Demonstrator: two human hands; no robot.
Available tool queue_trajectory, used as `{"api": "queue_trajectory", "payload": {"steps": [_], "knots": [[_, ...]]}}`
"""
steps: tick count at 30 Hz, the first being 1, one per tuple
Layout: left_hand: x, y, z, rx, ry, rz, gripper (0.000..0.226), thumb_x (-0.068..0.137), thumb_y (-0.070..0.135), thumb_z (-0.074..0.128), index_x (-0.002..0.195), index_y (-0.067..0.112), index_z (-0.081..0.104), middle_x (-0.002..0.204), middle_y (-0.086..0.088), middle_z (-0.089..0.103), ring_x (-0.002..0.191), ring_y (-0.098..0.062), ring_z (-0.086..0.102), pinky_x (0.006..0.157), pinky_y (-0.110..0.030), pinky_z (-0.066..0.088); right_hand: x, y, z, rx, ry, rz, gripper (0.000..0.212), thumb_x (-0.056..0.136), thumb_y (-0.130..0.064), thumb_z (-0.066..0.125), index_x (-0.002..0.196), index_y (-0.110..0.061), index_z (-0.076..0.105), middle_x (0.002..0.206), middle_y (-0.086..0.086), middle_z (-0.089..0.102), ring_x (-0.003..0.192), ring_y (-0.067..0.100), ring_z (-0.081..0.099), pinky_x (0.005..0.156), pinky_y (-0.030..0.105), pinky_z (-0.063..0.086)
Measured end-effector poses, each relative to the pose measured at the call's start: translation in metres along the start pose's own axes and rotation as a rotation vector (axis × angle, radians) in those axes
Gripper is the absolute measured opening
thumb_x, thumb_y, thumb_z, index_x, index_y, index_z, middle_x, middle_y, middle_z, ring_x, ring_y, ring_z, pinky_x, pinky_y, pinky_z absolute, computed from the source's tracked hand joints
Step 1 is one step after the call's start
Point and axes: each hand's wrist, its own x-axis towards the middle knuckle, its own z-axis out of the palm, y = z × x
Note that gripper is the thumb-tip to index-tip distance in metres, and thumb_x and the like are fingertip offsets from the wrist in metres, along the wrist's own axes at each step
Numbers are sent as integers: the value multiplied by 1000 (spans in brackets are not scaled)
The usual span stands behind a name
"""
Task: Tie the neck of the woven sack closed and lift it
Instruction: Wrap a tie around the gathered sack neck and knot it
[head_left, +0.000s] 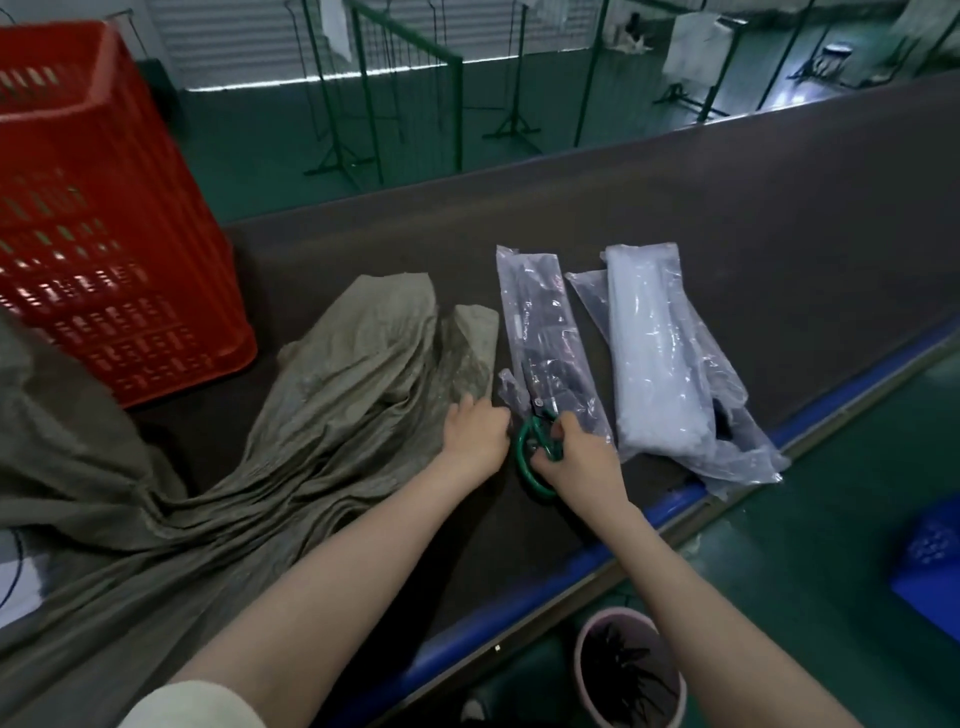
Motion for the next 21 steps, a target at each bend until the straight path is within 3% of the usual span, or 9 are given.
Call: {"api": "queue_trajectory", "payload": {"steps": [3,8,12,15,18,21], "knots": [[4,2,1,-260,80,-124,33,92,22,38,112,16,64,123,-14,63,118,-35,50,98,-39,38,-7,2,0,69,49,-65,31,82,-28,60,100,-5,49,93,17,68,87,37,63,63,36,37],[5,-1,-4,-184,8,-284,42,90,24,36,129,14,50,141,-14,45,134,-32,32,110,-46,22,-9,-19,15,39,-43,-68,19,85,-28,53,88,-14,40,96,17,67,92,36,61,64,33,31],[7,-12,-6,-240,95,-359,48,90,23,38,136,9,37,146,-16,37,137,-32,29,111,-44,21,-7,-32,26,-46,-43,-108,25,88,-27,48,101,-5,48,99,17,66,93,35,61,64,33,32],[6,-16,-4,-240,105,-343,51,90,30,40,137,10,37,146,-15,37,136,-33,29,110,-45,21,-8,-36,28,-63,-103,-154,30,88,-27,49,107,-4,47,103,19,65,95,36,61,71,38,43],[5,-17,3,-181,103,-275,52,87,42,49,129,14,44,140,-14,42,132,-34,33,107,-46,25,-7,-34,24,-51,-184,-193,35,88,-26,50,115,-4,47,105,22,65,97,39,60,77,41,46],[2,-17,10,-95,100,-230,46,84,39,56,123,15,46,134,-13,45,128,-33,37,104,-45,27,-1,-28,14,7,-46,-147,26,90,-24,45,104,-5,54,100,20,65,95,38,60,72,39,45]]}}
